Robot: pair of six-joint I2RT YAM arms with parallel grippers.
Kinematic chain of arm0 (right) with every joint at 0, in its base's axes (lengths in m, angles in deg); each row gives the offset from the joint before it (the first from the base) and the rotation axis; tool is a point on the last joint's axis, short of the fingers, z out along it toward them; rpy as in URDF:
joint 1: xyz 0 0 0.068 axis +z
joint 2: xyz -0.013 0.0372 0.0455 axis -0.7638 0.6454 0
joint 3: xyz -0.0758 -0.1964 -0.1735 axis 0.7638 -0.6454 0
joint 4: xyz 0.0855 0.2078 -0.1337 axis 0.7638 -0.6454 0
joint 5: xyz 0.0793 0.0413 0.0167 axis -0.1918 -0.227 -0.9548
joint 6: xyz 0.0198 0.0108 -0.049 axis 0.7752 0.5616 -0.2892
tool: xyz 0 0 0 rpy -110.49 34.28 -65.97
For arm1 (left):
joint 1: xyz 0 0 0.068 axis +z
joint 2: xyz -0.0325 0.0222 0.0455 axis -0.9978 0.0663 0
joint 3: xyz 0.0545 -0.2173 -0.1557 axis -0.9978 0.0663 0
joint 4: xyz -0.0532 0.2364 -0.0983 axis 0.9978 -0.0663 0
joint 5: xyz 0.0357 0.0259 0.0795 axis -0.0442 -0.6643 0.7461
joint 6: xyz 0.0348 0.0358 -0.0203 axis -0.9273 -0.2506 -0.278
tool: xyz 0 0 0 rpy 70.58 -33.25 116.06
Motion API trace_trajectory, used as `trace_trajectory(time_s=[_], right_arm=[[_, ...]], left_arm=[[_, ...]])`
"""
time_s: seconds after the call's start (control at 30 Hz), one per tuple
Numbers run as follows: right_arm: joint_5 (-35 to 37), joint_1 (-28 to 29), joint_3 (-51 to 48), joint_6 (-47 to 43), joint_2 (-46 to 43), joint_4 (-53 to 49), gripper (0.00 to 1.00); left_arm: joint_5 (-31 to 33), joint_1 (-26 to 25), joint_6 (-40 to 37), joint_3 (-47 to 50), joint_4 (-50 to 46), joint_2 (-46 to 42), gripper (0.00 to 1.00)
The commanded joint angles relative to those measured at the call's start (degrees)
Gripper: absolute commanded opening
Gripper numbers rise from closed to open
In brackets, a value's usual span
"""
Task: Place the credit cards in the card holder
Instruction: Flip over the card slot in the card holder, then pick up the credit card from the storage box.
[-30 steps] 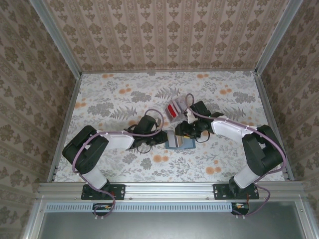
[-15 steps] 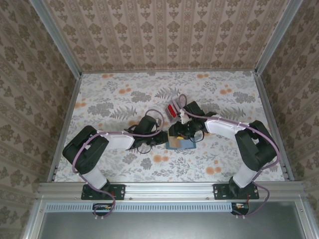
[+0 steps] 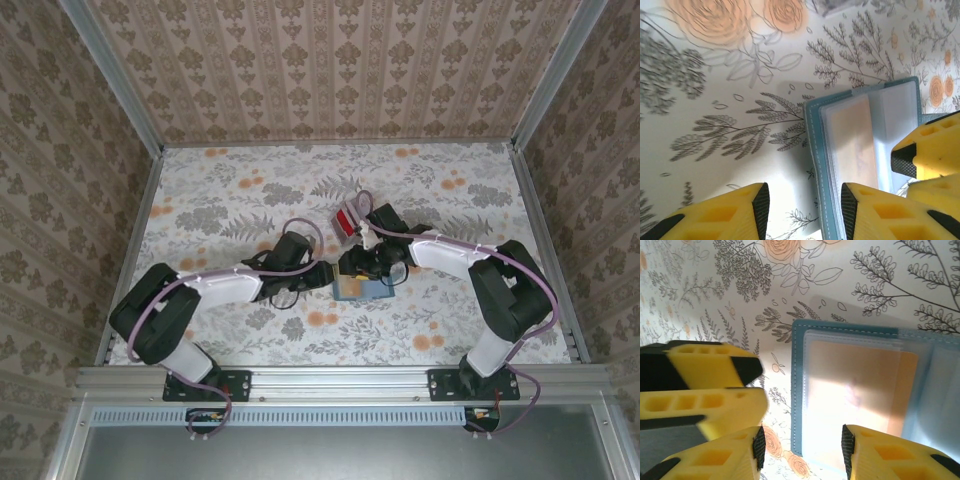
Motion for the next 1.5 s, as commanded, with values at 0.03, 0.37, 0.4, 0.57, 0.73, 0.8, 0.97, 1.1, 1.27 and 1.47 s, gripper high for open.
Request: trace_trajectory(time_s=[0.03, 0.37, 0.4, 0.57, 0.73, 0.8, 0.97, 1.1, 1.27, 1.47], right_arm=[[4.45, -1.57, 3.73, -4.28, -3.05, -5.87, 0.46], [12.69, -10.06, 12.74, -12.82, -7.24, -12.42, 0.47], [13.09, -10.87, 13.99, -13.45, -6.51, -12.81, 0.47], [16.77, -11.51, 21.75, -16.80, 0.03, -14.26, 0.47], [14.80, -10.76, 28.52, -17.72, 6.20, -16.32, 0.44], [14.77, -9.70, 30.94, -18.25, 8.28, -17.11, 0.44], [16.68, -7.94, 36.78, -19.95, 14.95, -20.03, 0.44], [18.10, -6.90, 39.19, -20.77, 18.09, -20.52, 0.44], [22.93, -5.57, 41.57, -22.69, 20.85, -21.47, 0.45], [27.13, -4.93, 41.72, -22.64, 22.33, -21.18, 0.45]], left_arm=[[4.73, 0.59, -2.79, 0.67, -5.53, -3.49, 0.44], [2.33, 5.08, -11.78, -10.54, -9.83, -0.95, 0.44], [1.91, 5.43, -11.92, -11.63, -9.45, -0.50, 0.44], [-1.46, 8.00, -11.03, -17.60, -7.79, 4.68, 0.44], [-5.47, 9.94, -7.83, -21.73, -4.51, 9.68, 0.44], [-5.52, 9.99, -6.98, -22.56, -3.83, 10.74, 0.44], [-6.85, 9.86, -4.55, -22.14, -0.72, 12.64, 0.44], [-5.63, 9.01, -4.79, -20.61, -0.73, 11.98, 0.44], [-3.71, 8.03, -6.69, -20.63, -3.85, 10.67, 0.44], [-4.09, 7.49, -6.87, -20.87, -3.76, 11.41, 0.44]])
